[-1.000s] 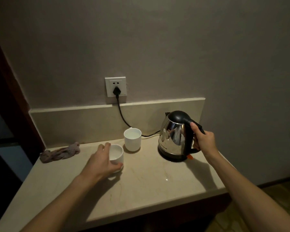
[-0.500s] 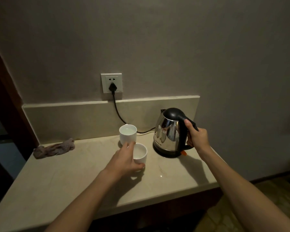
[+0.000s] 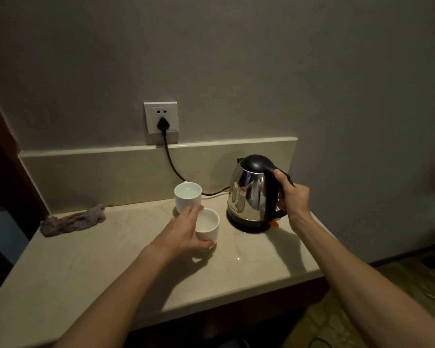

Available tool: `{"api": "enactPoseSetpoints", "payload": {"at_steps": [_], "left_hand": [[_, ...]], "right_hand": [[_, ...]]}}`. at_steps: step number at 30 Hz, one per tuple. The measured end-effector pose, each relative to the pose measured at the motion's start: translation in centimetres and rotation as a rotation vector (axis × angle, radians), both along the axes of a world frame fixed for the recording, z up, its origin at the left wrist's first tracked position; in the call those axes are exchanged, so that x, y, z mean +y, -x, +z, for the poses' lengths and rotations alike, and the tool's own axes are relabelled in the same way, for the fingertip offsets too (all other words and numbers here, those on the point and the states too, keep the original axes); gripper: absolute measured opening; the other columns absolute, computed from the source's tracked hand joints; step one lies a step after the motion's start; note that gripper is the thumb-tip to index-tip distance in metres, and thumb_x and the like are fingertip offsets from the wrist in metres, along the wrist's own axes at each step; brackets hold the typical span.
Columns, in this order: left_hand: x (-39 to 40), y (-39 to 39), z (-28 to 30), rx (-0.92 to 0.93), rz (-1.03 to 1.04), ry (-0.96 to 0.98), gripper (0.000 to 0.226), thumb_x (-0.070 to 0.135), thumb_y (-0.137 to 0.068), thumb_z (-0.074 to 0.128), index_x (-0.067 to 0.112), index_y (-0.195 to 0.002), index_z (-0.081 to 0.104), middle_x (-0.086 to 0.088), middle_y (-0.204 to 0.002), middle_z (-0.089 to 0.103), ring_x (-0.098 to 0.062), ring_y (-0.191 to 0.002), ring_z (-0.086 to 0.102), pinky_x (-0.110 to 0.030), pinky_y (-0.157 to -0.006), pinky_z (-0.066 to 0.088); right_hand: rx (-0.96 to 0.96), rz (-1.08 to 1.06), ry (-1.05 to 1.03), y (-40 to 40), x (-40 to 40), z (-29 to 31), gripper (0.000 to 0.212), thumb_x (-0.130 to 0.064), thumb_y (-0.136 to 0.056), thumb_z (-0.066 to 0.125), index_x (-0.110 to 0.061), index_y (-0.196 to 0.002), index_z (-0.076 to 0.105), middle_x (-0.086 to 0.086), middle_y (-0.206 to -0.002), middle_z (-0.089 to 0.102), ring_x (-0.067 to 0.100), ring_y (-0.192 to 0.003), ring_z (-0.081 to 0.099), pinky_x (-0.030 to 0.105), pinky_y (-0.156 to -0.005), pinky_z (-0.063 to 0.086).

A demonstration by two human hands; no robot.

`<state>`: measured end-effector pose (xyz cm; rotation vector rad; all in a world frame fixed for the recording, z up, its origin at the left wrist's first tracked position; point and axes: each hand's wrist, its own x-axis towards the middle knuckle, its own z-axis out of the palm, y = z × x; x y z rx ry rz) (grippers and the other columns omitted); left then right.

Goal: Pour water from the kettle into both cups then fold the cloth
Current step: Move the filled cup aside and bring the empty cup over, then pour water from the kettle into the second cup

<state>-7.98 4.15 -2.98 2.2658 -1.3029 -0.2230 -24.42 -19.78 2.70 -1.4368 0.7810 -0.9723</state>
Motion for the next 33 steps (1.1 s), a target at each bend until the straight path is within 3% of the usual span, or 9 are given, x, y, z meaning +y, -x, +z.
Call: {"api": "enactPoseSetpoints", "payload": {"at_steps": [2, 4, 8, 11, 15, 22, 28, 33], "left_hand": [[0.0, -0.2, 0.0, 0.004, -0.009, -0.006, 0.101, 0.061, -0.071, 0.077, 0.024, -0.151, 0.029, -0.002, -0.146, 0.044, -0.027, -0.126, 0.050, -0.042, -0.103, 0.045], [0.1, -0.3, 0.0, -0.010, -0.008, -0.007, 0.101, 0.062, -0.070, 0.077, 0.024, -0.151, 0.029, -0.003, -0.146, 0.045, -0.027, -0.125, 0.050, -0.040, -0.102, 0.045], [0.2, -0.3, 0.0, -0.022, -0.025, 0.006, 0.101, 0.061, -0.070, 0.078, 0.022, -0.150, 0.031, -0.002, -0.145, 0.045, -0.027, -0.124, 0.052, -0.039, -0.100, 0.046], [0.3, -1.0, 0.3, -0.004, -0.065, -0.016, 0.097, 0.063, -0.067, 0.078, 0.025, -0.145, 0.034, 0.003, -0.136, 0.048, -0.025, -0.117, 0.053, -0.038, -0.095, 0.048], [0.6, -1.8, 0.6, -0.020, -0.128, -0.024, 0.088, 0.060, -0.065, 0.081, 0.027, -0.135, 0.040, 0.008, -0.125, 0.049, -0.019, -0.108, 0.053, -0.033, -0.090, 0.047], [1.1, -1.5, 0.1, 0.004, -0.114, 0.044, 0.089, 0.054, -0.065, 0.084, 0.026, -0.137, 0.039, 0.005, -0.125, 0.050, -0.018, -0.106, 0.054, -0.033, -0.090, 0.049], [1.0, -1.5, -0.3, -0.001, -0.075, 0.046, 0.092, 0.056, -0.061, 0.082, 0.026, -0.137, 0.041, 0.003, -0.130, 0.053, -0.022, -0.110, 0.057, -0.033, -0.087, 0.048], [1.0, -1.3, -0.7, -0.012, -0.040, 0.030, 0.100, 0.068, -0.056, 0.070, 0.027, -0.142, 0.037, 0.003, -0.132, 0.051, -0.026, -0.112, 0.058, -0.040, -0.091, 0.050]], "right_hand": [[-0.010, 0.003, 0.019, -0.1, 0.2, 0.7, 0.042, -0.047, -0.083, 0.076, -0.008, -0.069, 0.071, -0.001, -0.057, 0.067, 0.017, -0.063, 0.066, 0.038, -0.068, 0.054], [-0.045, 0.020, 0.029, 0.1, 0.5, 1.8, 0.042, -0.044, -0.085, 0.076, -0.004, -0.071, 0.069, -0.005, -0.052, 0.063, 0.008, -0.052, 0.062, 0.032, -0.060, 0.053], [-0.063, 0.114, 0.060, 1.0, 1.0, 5.1, 0.048, -0.044, -0.082, 0.077, -0.012, -0.054, 0.053, -0.006, -0.042, 0.042, 0.008, -0.035, 0.039, 0.023, -0.039, 0.032], [-0.006, 0.232, 0.090, 2.0, 1.0, 7.1, 0.053, -0.055, -0.072, 0.080, -0.018, -0.048, 0.050, -0.002, -0.045, 0.035, 0.013, -0.037, 0.030, 0.026, -0.042, 0.026], [0.116, 0.423, 0.186, 3.1, 1.7, 9.0, 0.055, -0.045, -0.087, 0.071, -0.022, -0.042, 0.051, -0.003, -0.045, 0.035, 0.015, -0.040, 0.028, 0.027, -0.044, 0.026], [0.439, 0.666, 0.264, 3.1, 2.1, 10.7, 0.051, -0.047, -0.086, 0.070, -0.014, -0.053, 0.050, -0.002, -0.049, 0.038, 0.013, -0.041, 0.030, 0.023, -0.043, 0.027], [0.615, 0.721, 0.267, 1.9, 1.9, 10.9, 0.070, -0.069, -0.061, 0.079, -0.004, -0.063, 0.055, 0.000, -0.050, 0.037, 0.013, -0.042, 0.030, 0.022, -0.042, 0.029], [0.705, 0.685, 0.293, 1.0, 1.9, 11.2, 0.057, -0.068, -0.061, 0.076, -0.015, -0.053, 0.058, -0.002, -0.048, 0.040, 0.013, -0.042, 0.034, 0.023, -0.044, 0.030]]}}
